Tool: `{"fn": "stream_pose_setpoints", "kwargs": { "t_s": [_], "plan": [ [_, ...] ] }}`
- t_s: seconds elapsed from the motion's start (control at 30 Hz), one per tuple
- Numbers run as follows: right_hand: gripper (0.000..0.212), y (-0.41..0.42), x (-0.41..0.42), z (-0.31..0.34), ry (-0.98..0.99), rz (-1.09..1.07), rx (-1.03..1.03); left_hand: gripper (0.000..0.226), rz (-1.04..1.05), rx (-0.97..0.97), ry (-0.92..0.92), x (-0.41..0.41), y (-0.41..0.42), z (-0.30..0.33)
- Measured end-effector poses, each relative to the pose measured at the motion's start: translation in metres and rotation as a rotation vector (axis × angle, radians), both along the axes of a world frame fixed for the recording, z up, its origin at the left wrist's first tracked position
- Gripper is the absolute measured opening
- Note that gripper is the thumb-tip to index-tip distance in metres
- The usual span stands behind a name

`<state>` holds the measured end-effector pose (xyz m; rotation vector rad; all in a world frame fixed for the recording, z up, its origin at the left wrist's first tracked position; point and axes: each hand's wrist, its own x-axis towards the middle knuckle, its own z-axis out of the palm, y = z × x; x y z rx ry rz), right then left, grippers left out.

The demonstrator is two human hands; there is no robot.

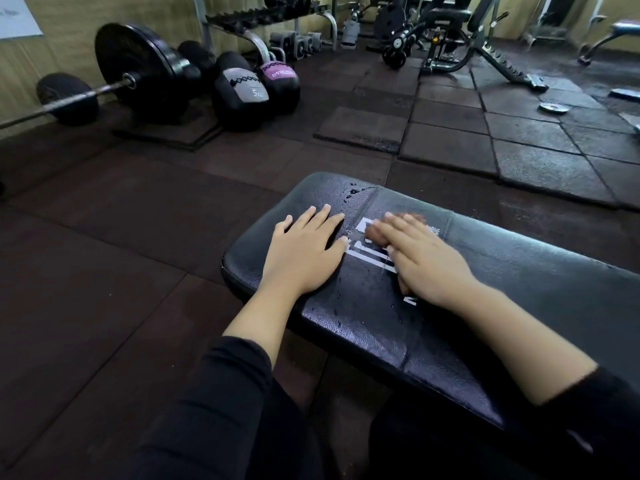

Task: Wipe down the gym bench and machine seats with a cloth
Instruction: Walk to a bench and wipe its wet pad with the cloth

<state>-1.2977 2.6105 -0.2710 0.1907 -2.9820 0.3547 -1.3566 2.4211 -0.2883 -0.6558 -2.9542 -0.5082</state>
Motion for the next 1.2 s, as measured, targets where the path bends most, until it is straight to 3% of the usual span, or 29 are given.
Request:
{"fn": "stream_pose_setpoints", "kwargs": {
  "t_s": [0.2,0.37,0.5,0.7,0.8,0.93,1.07,1.2],
  "plan": [
    [0.045,-0.010,0.015,-0.003,-0.002,0.030,-0.050,0.042,-0.047,0.135,-0.024,0.009,-0.015,0.006],
    [0.044,-0.010,0.015,-0.004,-0.035,0.019,-0.060,0.046,-0.052,-0.022,0.041,0.017,-0.055,-0.002],
    [0.044,-0.014,0.016,0.000,-0.044,0.033,-0.036,0.055,-0.043,-0.019,0.077,0.019,-0.059,-0.010],
    [0.051,-0.040,0.061,-0.005,0.004,0.330,0.012,0.057,-0.029,-0.009,0.120,0.018,-0.060,-0.015],
    [0.050,-0.016,0.081,-0.002,-0.034,0.424,-0.017,0.057,-0.031,0.000,0.117,0.018,-0.059,-0.015],
    [0.041,0.025,0.057,0.003,-0.072,0.324,-0.033,0.054,-0.026,0.001,0.115,0.017,-0.060,-0.016],
    [0.040,0.000,0.036,0.000,-0.053,0.196,-0.026,0.051,-0.031,0.001,0.120,0.017,-0.060,-0.017],
    [0.047,-0.033,0.075,-0.006,0.022,0.429,0.036,0.055,-0.026,0.013,0.139,0.017,-0.061,-0.018]
  ]
}}
